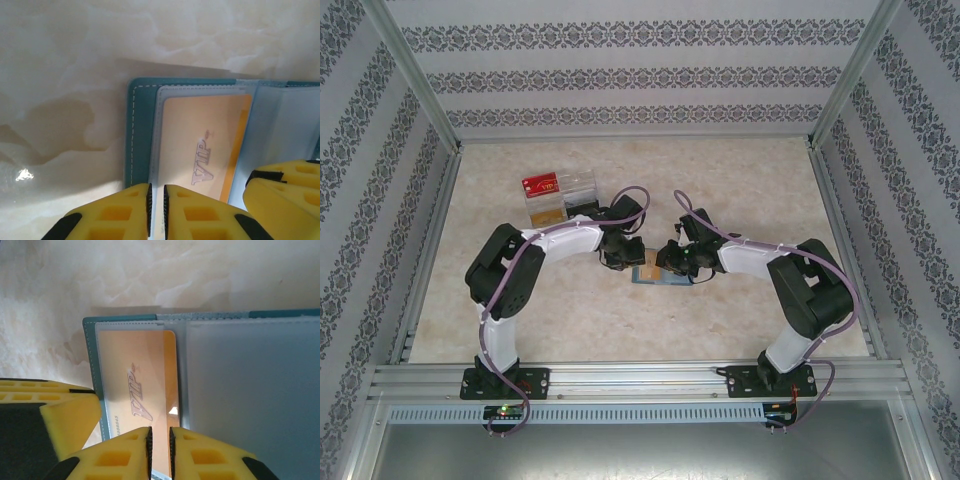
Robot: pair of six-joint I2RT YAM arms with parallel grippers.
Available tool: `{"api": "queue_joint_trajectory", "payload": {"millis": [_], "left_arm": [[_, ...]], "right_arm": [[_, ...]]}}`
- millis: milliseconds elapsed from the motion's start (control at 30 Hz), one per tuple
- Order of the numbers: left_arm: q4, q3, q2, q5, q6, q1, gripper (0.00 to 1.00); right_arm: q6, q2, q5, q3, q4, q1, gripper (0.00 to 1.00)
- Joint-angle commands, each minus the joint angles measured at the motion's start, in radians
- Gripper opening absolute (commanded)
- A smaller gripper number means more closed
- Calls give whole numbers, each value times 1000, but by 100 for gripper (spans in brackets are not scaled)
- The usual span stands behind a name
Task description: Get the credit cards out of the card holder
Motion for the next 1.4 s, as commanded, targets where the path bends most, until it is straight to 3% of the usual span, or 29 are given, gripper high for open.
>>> {"api": "queue_joint_trajectory", "payload": {"millis": [0,600,1133,1367], "left_arm": [[-12,36,23,-7,10,-9,15],[6,-65,42,-47,-12,-9,0],[15,-72,56,-39,-17,-9,0],[19,-79,50,-32,-11,-9,0]], "right_arm": [[-13,13,-1,23,-3,-9,19],[-32,49,-39,20,15,-25,19],[-43,47,-114,6,65,-36,17],[-48,25,-132,-21,98,-49,11]]}}
